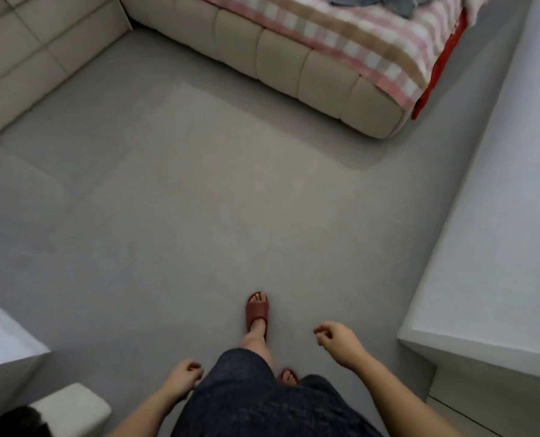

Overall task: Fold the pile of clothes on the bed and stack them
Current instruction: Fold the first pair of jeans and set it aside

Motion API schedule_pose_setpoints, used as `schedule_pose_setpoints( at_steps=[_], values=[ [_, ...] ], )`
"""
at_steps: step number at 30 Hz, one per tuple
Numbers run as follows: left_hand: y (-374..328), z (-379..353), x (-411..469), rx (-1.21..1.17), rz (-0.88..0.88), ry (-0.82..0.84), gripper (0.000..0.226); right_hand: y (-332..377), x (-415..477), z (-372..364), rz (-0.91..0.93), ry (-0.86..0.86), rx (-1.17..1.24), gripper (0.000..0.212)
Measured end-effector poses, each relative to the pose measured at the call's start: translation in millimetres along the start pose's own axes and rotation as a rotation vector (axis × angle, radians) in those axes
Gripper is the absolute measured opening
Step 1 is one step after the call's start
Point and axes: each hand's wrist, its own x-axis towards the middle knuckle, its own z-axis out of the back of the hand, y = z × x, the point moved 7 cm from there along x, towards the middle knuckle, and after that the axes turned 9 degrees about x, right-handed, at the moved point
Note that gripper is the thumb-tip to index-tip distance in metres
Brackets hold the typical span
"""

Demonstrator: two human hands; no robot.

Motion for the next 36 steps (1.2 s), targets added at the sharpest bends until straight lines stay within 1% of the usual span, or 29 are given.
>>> schedule_pose_setpoints(
  at_steps=[2, 4, 6, 11, 14, 18, 21, 24, 27, 32, 34, 36],
  values=[
    [-24, 22, 21, 0.013, 0.009, 0.037, 0.005, 9, 20, 14, -0.039, 0.005, -0.010, 0.025],
    [-68, 52, 41, -0.034, -0.014, -0.007, 0.006, 17, 34, 32, -0.077, -0.001, -0.016, 0.026],
    [-115, 71, 56, -0.028, -0.068, 0.005, 0.008, 21, 50, 52, -0.119, -0.026, -0.014, 0.026],
    [-232, 106, 87, 0.028, -0.180, -0.012, 0.023, 15, 76, 107, -0.251, -0.076, 0.015, 0.025],
    [-295, 116, 105, 0.044, -0.231, 0.005, 0.026, 8, 98, 144, -0.310, -0.060, 0.027, 0.026],
    [-374, 128, 128, 0.029, -0.227, 0.014, 0.026, 9, 145, 212, -0.318, -0.011, -0.008, 0.027],
    [-421, 136, 134, 0.002, -0.199, 0.001, 0.027, 22, 181, 267, -0.300, 0.017, -0.012, 0.029],
    [-458, 144, 141, -0.012, -0.174, 0.004, 0.026, 49, 219, 320, -0.278, -0.006, -0.005, 0.030],
    [-484, 160, 152, -0.043, -0.128, 0.009, 0.025, 94, 260, 367, -0.219, -0.024, -0.008, 0.027],
    [-512, 202, 185, -0.071, 0.007, 0.013, 0.011, 184, 334, 421, -0.106, -0.044, 0.048, 0.025],
    [-530, 223, 204, -0.040, 0.051, 0.024, 0.011, 216, 361, 440, -0.074, -0.050, 0.069, 0.025],
    [-557, 249, 230, -0.041, 0.052, 0.032, 0.013, 244, 390, 462, -0.052, -0.064, 0.094, 0.025]
  ],
)
